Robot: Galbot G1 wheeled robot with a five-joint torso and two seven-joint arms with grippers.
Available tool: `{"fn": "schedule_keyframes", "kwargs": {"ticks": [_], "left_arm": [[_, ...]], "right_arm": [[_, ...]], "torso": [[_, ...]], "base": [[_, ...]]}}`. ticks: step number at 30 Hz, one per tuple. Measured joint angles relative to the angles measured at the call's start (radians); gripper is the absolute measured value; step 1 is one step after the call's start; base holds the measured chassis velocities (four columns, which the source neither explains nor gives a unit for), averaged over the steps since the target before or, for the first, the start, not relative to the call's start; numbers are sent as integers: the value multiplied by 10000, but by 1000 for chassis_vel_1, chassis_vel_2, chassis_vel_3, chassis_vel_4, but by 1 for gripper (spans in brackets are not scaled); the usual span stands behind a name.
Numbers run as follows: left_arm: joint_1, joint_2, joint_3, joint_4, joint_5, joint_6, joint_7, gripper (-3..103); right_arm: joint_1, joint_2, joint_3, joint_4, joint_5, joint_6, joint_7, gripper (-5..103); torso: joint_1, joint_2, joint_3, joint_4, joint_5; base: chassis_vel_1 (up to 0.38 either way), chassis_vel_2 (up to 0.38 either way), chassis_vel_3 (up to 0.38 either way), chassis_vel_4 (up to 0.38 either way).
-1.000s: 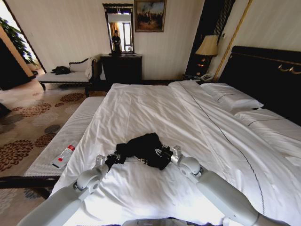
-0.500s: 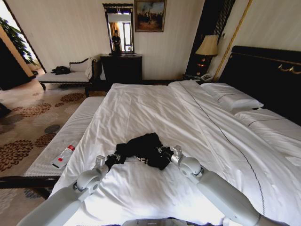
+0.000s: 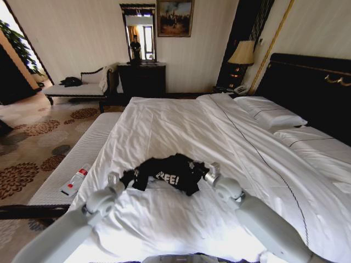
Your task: Fold the clothes on the bed.
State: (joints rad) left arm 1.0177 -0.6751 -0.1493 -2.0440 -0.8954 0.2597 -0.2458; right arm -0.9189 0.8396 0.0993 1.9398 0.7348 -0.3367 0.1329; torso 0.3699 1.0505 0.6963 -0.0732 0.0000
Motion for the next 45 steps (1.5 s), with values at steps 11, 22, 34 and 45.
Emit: {"fn": "schedule_keyframes", "kwargs": {"ticks": [11, 22, 34, 45], "left_arm": [[-3924, 715, 589, 337, -1697, 128, -341, 1], [-7078, 760, 1581, 1408, -2746, 309, -331, 1], [-7058, 505, 1741, 1470, -2219, 209, -426, 1], [-6062, 907, 1281, 877, -2090, 461, -916, 1]], "right_arm": [[2534, -1010, 81, 326, 1923, -50, 655, 2], [6866, -1198, -2108, -886, 3526, -201, 1197, 2], [7161, -1217, -2710, -913, 3459, -134, 1298, 2], [6297, -1487, -2304, -412, 3563, -120, 1335, 2]], "torso": [[1, 0, 1, -1, 2], [3, 0, 1, 2, -6], [2, 0, 2, 0, -1], [0, 0, -1, 1, 0]], "base": [[0, 0, 0, 0], [0, 0, 0, 0], [0, 0, 0, 0], [0, 0, 0, 0]]}}
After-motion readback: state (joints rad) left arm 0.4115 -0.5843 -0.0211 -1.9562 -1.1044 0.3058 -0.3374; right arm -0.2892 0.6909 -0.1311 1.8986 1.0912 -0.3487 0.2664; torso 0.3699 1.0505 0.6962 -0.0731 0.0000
